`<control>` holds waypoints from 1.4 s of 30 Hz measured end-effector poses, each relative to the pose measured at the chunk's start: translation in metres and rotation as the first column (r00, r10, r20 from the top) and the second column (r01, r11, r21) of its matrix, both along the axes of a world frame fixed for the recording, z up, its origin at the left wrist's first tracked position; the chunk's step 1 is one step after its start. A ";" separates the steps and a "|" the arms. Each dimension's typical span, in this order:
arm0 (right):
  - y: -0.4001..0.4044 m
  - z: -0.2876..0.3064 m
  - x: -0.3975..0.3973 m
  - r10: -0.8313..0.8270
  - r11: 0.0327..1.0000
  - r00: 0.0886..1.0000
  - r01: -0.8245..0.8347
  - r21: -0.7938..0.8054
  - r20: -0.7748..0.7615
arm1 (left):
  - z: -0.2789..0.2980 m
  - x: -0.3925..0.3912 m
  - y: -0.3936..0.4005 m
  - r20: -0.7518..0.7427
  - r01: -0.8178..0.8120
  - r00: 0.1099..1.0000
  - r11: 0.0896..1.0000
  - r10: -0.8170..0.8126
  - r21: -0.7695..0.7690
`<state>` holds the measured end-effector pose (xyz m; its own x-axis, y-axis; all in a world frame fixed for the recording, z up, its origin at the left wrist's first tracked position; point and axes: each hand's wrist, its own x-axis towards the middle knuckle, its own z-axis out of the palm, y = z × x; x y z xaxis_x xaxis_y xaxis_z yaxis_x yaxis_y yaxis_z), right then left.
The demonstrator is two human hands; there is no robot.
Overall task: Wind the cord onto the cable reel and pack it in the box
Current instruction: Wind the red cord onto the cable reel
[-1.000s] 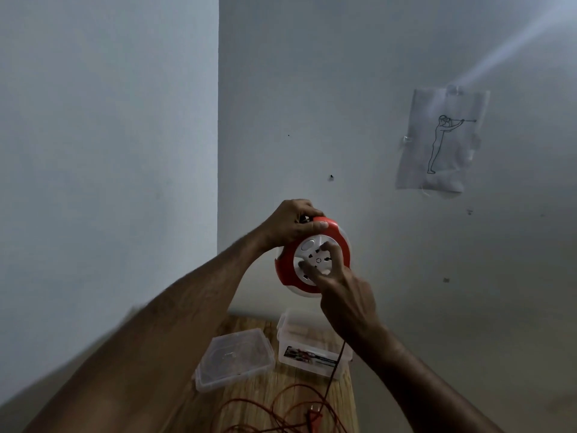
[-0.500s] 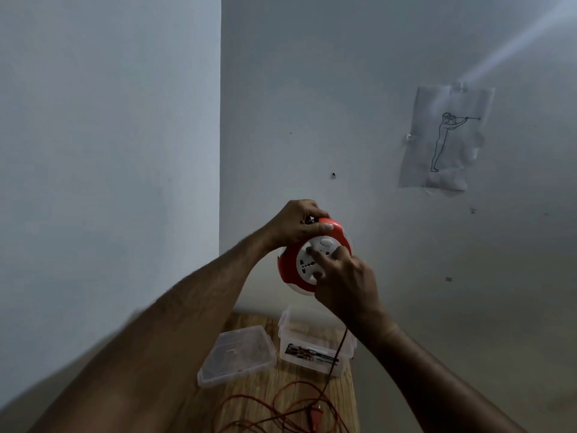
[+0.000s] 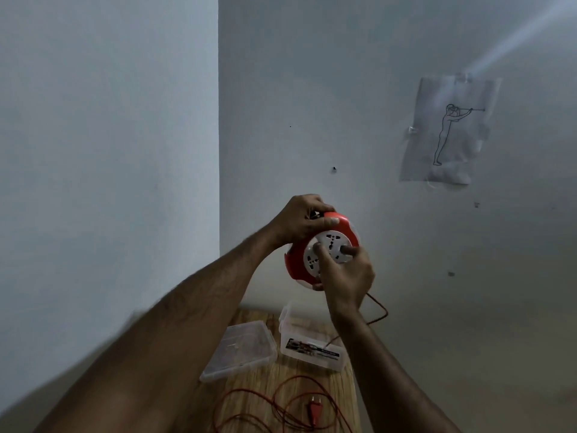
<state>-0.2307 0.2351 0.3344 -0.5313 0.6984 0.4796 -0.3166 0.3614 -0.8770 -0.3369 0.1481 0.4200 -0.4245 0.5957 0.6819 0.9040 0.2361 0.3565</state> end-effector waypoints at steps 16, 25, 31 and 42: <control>0.013 -0.008 0.015 0.077 0.904 0.997 -0.080 0.419 0.024 | -0.010 -0.016 -0.008 0.054 -0.058 0.997 0.998 0.059 -0.018; 0.058 -0.010 0.002 -0.125 0.159 0.970 -0.186 0.970 0.206 | -0.011 -0.020 -0.001 0.059 -0.073 0.996 0.997 0.074 -0.023; 0.066 -0.019 -0.003 -0.201 0.053 0.969 -0.137 0.989 0.144 | -0.024 -0.017 0.006 0.057 -0.087 0.994 0.996 0.089 -0.034; 0.066 -0.073 -0.011 -0.154 0.221 0.983 -0.062 0.973 0.098 | -0.081 -0.017 0.013 0.051 -0.139 0.989 0.990 0.140 -0.016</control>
<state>-0.2421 0.3009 0.2616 -0.6482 -0.2252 0.7274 -0.1829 0.9734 0.1384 -0.3539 0.1612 0.3393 -0.5387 0.5363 0.6497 0.8422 0.3634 0.3983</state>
